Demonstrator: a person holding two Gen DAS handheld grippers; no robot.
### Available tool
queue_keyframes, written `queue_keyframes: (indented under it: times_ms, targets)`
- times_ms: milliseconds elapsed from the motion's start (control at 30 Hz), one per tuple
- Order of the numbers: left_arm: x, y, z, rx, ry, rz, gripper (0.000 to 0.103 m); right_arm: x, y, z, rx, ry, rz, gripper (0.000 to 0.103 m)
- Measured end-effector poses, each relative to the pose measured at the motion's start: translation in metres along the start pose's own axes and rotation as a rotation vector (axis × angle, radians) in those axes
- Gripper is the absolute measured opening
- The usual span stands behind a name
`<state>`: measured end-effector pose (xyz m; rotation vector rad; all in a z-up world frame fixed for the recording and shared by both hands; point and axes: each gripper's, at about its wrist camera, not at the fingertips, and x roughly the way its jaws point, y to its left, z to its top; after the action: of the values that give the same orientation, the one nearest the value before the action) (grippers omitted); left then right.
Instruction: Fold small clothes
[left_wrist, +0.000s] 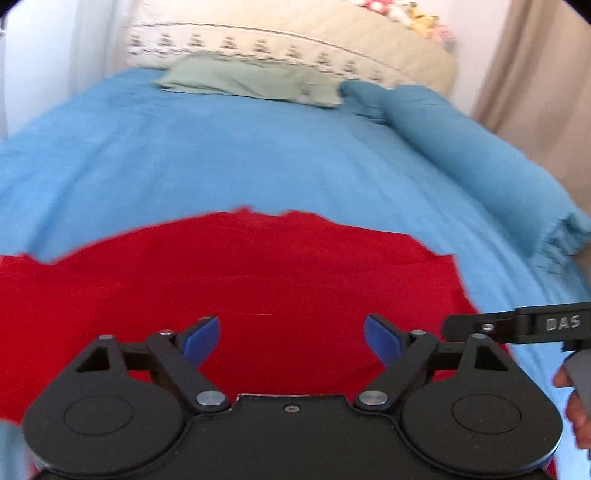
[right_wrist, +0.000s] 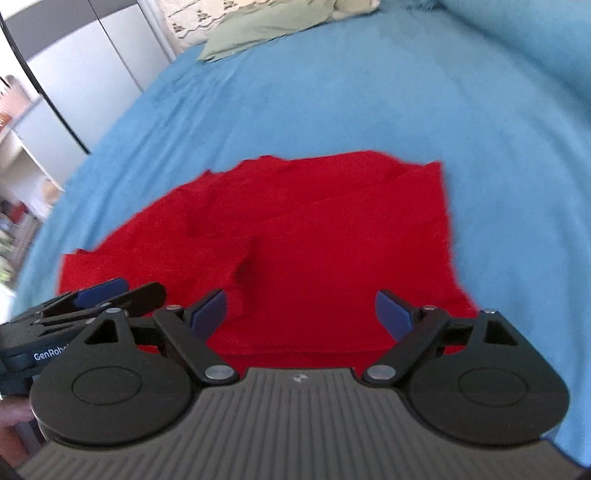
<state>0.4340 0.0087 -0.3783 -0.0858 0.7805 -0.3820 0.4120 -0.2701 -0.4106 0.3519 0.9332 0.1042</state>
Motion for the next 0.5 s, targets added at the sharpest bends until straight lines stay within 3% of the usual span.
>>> queue_keyframes:
  times_ms: [133,200,433,500]
  targets:
    - [-0.02,0.032,0.003,-0.027,0.014,0.12,0.09,0.015,0.015,0.004,0.001,0.064,0.095,0.084]
    - [-0.028,0.056,0.001,-0.066,0.011,0.167,0.09,0.025,0.024,0.005,-0.012,0.069,0.12,0.082]
    - [-0.041,0.097,-0.013,-0.135,0.004,0.298,0.09,0.07,0.041,0.012,-0.03,0.072,0.113,0.068]
    - [-0.042,0.105,-0.014,-0.166,0.002,0.322,0.09,0.078,0.044,0.014,-0.045,0.069,0.114,0.059]
